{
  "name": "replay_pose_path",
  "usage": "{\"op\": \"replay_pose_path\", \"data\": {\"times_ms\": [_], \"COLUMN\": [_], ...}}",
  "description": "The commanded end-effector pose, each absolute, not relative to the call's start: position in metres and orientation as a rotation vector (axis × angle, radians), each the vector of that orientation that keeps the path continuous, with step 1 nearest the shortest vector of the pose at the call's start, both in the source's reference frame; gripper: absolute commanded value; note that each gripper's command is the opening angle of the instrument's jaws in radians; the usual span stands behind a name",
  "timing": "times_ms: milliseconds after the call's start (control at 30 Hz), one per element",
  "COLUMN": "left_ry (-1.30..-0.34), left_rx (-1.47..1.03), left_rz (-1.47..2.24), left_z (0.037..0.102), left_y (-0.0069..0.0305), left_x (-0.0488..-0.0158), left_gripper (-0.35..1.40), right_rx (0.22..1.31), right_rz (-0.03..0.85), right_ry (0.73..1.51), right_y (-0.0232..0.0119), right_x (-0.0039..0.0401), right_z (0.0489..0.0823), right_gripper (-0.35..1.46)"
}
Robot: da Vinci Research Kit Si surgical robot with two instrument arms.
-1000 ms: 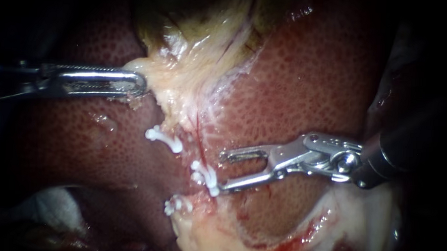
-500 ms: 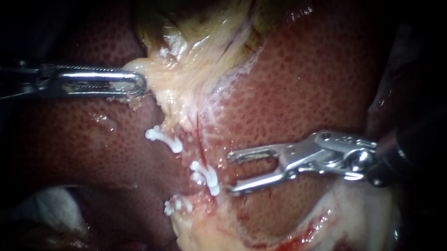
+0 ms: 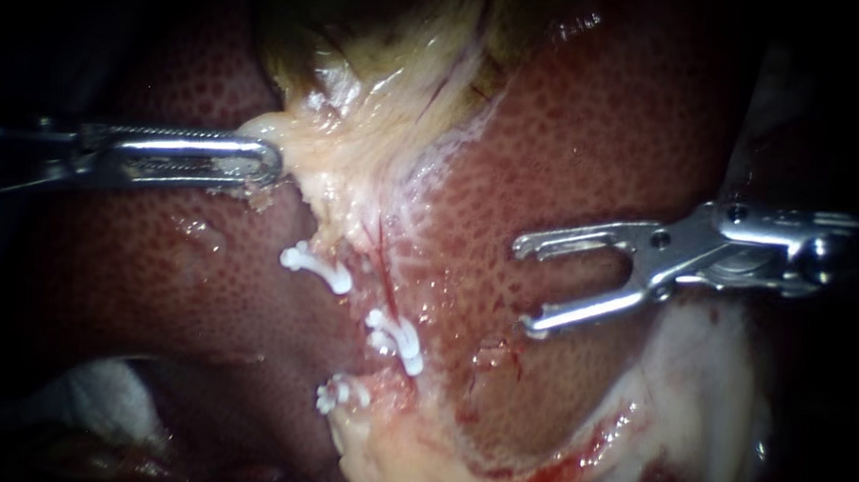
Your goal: Going back second clip right tube
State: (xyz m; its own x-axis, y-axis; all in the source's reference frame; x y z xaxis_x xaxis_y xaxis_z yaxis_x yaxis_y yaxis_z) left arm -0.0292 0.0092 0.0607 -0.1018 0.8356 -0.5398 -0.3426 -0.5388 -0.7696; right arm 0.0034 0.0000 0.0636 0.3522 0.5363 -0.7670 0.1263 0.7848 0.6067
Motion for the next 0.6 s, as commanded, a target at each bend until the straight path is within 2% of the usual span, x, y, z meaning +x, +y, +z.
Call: {"op": "replay_pose_path", "data": {"times_ms": [33,233,600], "left_ry": [-0.59,-0.578,-0.581], "left_rx": [-1.313,-1.314,-1.277], "left_rz": [1.766,1.77,1.805], "left_z": [0.0608,0.0621,0.0682], "left_y": [0.0091,0.0085,0.0085], "left_x": [-0.0292,-0.0301,-0.0346], "left_gripper": [-0.35,-0.35,-0.35], "right_rx": [0.651,0.649,0.648], "right_rz": [0.293,0.291,0.291], "right_ry": [1.201,1.201,1.201], "right_y": [0.0,-0.0001,-0.0003], "right_x": [0.0032,0.0031,0.0032], "right_z": [0.0636,0.0638,0.0639], "right_gripper": [0.49,0.49,0.49]}}
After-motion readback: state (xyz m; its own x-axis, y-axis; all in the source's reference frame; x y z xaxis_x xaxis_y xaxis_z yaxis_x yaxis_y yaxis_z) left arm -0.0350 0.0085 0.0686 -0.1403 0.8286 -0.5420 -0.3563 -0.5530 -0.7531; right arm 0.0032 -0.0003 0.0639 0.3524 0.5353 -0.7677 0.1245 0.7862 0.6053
